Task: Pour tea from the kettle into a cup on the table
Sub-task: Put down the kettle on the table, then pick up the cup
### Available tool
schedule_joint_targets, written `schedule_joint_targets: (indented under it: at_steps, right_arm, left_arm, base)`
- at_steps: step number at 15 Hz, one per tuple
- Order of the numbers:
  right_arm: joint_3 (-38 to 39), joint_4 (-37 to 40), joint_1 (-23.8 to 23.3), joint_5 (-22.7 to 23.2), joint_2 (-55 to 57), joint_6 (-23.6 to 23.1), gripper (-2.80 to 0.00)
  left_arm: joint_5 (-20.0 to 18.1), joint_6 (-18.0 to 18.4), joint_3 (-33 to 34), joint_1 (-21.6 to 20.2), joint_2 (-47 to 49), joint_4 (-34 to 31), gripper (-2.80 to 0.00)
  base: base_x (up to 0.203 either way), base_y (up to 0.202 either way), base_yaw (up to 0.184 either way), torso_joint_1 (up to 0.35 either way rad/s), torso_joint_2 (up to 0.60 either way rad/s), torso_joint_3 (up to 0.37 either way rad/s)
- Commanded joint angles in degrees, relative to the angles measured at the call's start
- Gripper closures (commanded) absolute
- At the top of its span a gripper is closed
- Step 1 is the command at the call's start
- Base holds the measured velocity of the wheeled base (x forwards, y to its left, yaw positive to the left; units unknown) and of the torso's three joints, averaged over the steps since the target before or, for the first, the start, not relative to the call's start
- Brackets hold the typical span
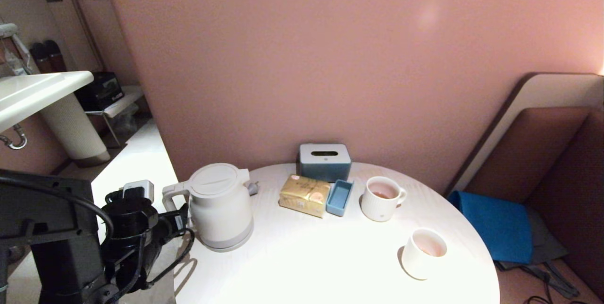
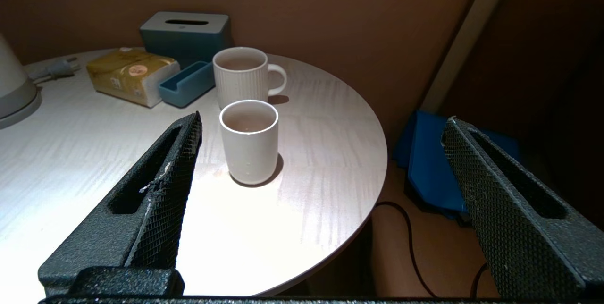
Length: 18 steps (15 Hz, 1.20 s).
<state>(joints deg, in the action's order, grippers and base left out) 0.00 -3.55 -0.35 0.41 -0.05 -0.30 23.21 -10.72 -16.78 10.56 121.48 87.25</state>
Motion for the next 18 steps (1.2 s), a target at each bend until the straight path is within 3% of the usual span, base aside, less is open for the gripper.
schedule_joint_targets:
  at_steps: [1,6,9,12,14,16,18]
  right_arm:
    - [0.0,0.0,0.0,0.0,0.0,0.0,-2.8]
    - [0.0,0.0,0.0,0.0,0.0,0.0,-2.8]
    - [0.0,0.0,0.0,0.0,0.0,0.0,-2.8]
    - [0.0,0.0,0.0,0.0,0.0,0.0,-2.8]
    - [0.0,0.0,0.0,0.0,0.0,0.0,-2.8]
    - [0.0,0.0,0.0,0.0,0.0,0.0,-2.8]
    - [0.0,0.0,0.0,0.0,0.0,0.0,-2.8]
  left_arm:
    - [0.1,-0.1,3.5,0.0,-3.6,2.7,-2.8]
    - [-1.8,0.0,10.9,0.1,-17.5,2.6,-2.8]
    - [-2.6,3.2,15.4,0.7,-29.5,-1.1,-2.8]
    - [-2.8,9.3,16.0,1.2,-42.9,-15.0,-2.8]
    - [-2.7,13.2,13.5,1.7,-52.6,-31.2,-2.8]
    - [1.1,18.6,8.9,1.9,-63.1,-48.3,-2.8]
    - [6.9,25.2,5.6,1.9,-74.7,-58.7,-2.8]
  base:
    - [0.0,0.0,0.0,0.0,0.0,0.0]
    - [0.0,0.0,0.0,0.0,0.0,0.0]
    - [0.0,0.0,0.0,0.0,0.0,0.0]
    - [0.0,0.0,0.0,0.0,0.0,0.0]
    - [0.0,0.0,0.0,0.0,0.0,0.0]
    - [0.0,0.0,0.0,0.0,0.0,0.0]
    - [0.0,0.0,0.0,0.0,0.0,0.0]
